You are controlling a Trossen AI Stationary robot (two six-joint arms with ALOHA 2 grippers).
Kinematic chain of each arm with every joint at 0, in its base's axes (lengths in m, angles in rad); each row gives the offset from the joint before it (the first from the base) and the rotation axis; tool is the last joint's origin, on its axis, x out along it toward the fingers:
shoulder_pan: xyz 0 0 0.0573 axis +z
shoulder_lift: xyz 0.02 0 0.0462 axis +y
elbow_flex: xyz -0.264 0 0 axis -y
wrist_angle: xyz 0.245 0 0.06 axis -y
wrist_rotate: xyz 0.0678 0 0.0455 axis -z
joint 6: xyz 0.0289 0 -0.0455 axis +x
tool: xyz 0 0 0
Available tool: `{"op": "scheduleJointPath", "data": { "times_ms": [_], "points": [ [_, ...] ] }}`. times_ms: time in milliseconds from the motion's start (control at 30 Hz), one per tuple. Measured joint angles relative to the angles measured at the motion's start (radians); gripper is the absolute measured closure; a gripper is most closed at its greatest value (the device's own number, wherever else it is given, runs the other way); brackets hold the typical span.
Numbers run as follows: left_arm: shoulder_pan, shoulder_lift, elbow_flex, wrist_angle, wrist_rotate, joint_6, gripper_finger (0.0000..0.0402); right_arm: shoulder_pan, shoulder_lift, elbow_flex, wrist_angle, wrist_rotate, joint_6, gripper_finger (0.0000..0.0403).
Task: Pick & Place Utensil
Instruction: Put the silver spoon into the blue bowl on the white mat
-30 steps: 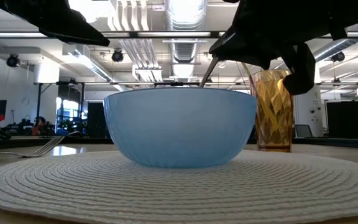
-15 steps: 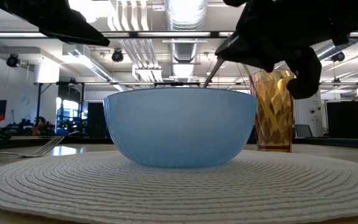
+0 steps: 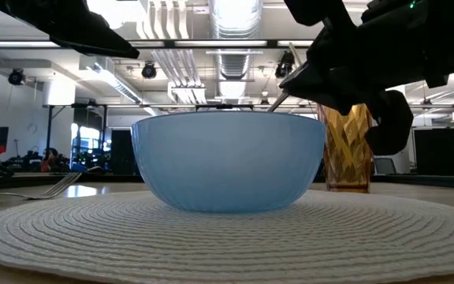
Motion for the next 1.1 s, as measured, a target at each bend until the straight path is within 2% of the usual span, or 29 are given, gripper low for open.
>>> {"op": "scheduleJointPath", "data": {
  "times_ms": [233,1100],
  "points": [
    [-0.001,0.0,0.0,0.0,0.0,0.0,0.0197,-0.01,0.004,-0.014,0.0,0.0,0.022,0.0394],
    [-0.001,0.0,0.0,0.0,0.0,0.0,0.0197,-0.01,0.003,-0.043,0.0,-0.027,-0.076,0.0394]
  ]
}}
